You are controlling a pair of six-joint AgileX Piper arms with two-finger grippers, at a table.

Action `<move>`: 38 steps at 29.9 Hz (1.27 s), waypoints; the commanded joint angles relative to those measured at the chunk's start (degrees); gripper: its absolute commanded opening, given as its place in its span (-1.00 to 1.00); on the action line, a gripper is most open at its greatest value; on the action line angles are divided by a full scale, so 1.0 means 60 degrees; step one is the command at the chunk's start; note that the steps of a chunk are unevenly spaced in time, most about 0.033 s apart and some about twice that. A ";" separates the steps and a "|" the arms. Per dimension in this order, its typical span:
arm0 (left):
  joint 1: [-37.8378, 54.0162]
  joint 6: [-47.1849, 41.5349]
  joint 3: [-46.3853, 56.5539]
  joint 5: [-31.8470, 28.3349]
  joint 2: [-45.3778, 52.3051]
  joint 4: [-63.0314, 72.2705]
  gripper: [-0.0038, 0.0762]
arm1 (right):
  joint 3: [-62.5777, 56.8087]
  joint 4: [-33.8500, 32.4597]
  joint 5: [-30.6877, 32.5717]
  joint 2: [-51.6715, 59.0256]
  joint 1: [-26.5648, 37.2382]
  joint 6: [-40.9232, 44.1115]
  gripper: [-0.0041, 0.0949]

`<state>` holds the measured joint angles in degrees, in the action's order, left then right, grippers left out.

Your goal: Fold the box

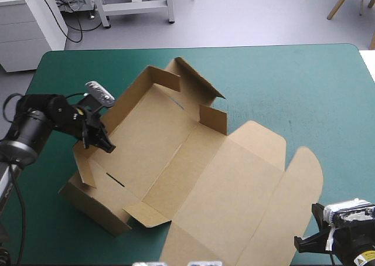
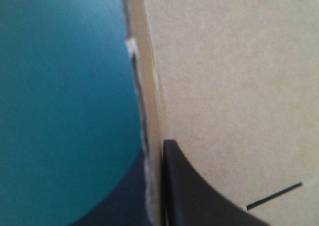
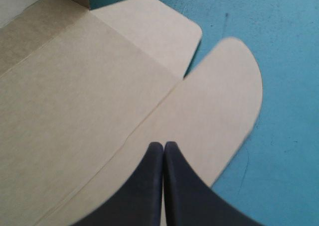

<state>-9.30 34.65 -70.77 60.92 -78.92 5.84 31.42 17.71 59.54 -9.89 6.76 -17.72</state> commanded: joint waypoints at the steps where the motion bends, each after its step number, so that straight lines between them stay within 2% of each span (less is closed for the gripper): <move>1: -0.1691 0.0101 -0.0910 -0.1934 -0.0194 -0.2068 -0.93 | 0.0214 0.0126 -0.0583 -0.0120 -0.0020 0.0000 -0.96; 7: -0.4027 0.0101 -0.1189 -0.4605 -0.0931 -0.5584 -0.93 | 0.0214 0.0126 -0.0583 -0.0120 -0.0020 0.0000 -0.96; 11: -0.5209 0.0101 -0.1189 -0.5413 -0.1273 -0.6668 -0.93 | 0.0214 0.0126 -0.0583 -0.0120 -0.0020 0.0000 -0.96; 15: -0.6087 0.0101 -0.1189 -0.5973 -0.1458 -0.6802 -0.93 | 0.0214 0.0126 -0.0583 -0.0120 -0.0020 0.0000 -0.96; 22: -0.6959 0.0018 -0.1189 -0.6153 -0.1478 -0.7451 -0.93 | 0.0214 0.0126 -0.0583 -0.0120 -0.0020 0.0000 -0.96; 34: -0.7163 -0.0929 -0.1171 -0.6030 -0.1478 -0.7659 -0.93 | 0.0214 0.0126 -0.0583 -0.0120 -0.0020 0.0000 -0.96; 38: -0.7540 -0.2087 -0.1171 -0.5787 -0.1600 -0.9330 -0.93 | 0.0214 0.0126 -0.0583 -0.0120 -0.0020 0.0000 -0.96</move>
<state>-52.51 27.25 -76.19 28.01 -90.06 -42.97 31.42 17.71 59.54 -9.89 6.76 -17.72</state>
